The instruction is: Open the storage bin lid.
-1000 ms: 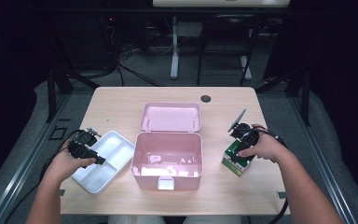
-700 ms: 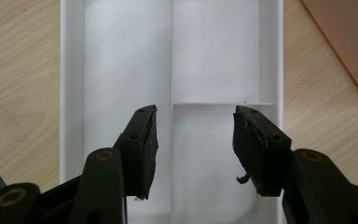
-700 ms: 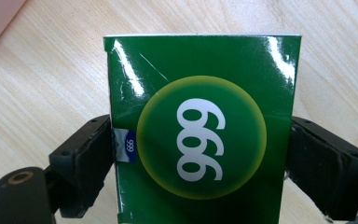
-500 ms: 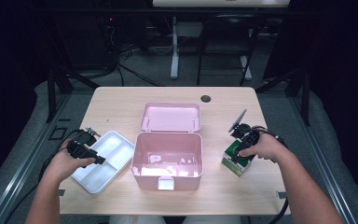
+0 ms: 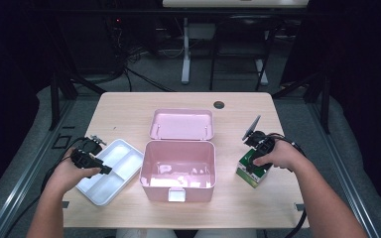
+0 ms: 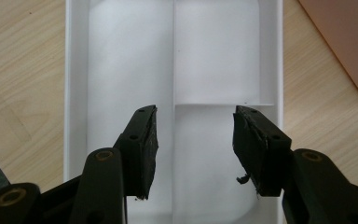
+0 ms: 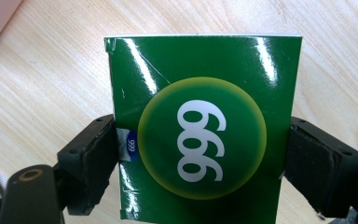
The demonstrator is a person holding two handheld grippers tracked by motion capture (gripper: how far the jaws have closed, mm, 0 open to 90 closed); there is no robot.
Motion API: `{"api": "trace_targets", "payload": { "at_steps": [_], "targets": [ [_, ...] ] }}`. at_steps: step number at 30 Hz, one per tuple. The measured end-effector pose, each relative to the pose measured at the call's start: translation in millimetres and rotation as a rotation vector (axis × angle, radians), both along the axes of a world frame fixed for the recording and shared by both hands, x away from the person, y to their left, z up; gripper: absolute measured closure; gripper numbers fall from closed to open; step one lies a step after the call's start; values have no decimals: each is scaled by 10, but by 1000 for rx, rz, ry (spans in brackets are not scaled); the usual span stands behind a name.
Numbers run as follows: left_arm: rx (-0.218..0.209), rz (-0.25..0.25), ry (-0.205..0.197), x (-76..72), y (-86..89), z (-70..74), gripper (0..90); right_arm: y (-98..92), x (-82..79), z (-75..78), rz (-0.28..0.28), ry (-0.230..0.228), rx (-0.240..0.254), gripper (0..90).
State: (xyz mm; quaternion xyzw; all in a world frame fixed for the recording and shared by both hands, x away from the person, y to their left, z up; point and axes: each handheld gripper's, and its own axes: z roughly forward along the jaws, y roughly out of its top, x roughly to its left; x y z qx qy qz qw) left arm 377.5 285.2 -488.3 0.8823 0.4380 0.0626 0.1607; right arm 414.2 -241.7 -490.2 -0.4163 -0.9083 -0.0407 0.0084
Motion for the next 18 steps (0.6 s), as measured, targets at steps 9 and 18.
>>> {"api": "trace_targets", "payload": {
  "at_steps": [9,18],
  "targets": [
    [-3,-4,-3,-6,-15,7,500,41,-14,167,11,-17,7,163],
    [-8,-5,-3,-9,-3,14,499,121,-25,349,59,-34,2,164]
  ]
}}
